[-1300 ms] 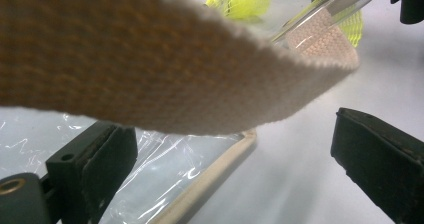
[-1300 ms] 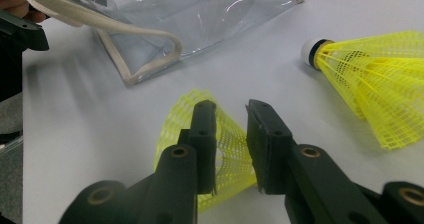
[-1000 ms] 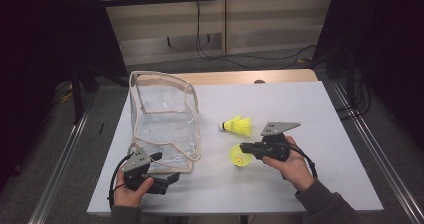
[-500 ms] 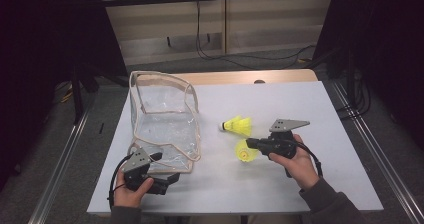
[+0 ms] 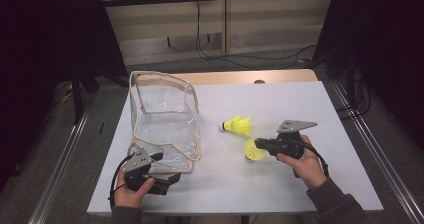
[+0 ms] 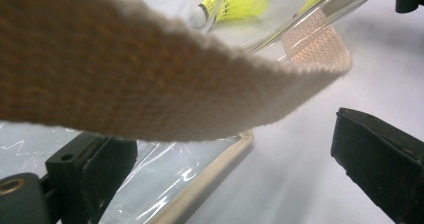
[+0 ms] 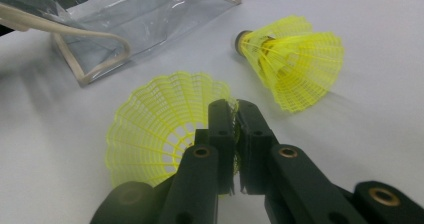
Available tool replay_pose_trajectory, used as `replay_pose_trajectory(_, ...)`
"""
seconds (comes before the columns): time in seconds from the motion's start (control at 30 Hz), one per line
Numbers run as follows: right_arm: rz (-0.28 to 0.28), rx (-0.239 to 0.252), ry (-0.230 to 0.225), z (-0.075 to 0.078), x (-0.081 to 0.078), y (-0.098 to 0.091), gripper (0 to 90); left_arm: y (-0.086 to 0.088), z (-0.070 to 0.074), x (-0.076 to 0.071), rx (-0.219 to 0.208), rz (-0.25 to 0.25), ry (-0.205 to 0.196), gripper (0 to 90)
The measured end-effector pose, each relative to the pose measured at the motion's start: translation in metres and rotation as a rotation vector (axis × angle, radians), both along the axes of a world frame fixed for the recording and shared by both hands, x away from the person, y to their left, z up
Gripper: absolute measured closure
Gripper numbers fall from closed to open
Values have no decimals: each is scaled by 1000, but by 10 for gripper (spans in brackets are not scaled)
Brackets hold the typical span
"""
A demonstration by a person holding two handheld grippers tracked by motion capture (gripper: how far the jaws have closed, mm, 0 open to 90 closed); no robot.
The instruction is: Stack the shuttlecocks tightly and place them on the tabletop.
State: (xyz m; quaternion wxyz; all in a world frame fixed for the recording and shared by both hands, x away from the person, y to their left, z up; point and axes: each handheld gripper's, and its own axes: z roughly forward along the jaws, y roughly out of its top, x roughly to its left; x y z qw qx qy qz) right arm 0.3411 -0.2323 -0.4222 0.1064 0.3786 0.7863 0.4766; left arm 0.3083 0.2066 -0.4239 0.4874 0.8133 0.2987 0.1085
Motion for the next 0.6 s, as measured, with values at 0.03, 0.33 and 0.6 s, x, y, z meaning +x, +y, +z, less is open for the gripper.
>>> replay_pose_trajectory(0.03, -6, -2, 0, -1, 0, -2, 846, 0, 0, 0, -3, 0, -2, 45)
replay_pose_trajectory(0.33, -37, -39, -22, -1, -1, -8, 758, 0, 0, 1, -3, -1, -1, 45)
replay_pose_trajectory(0.6, -91, -71, -50, 1, 0, -15, 540, 0, 0, 1, -4, -2, 1, 44)
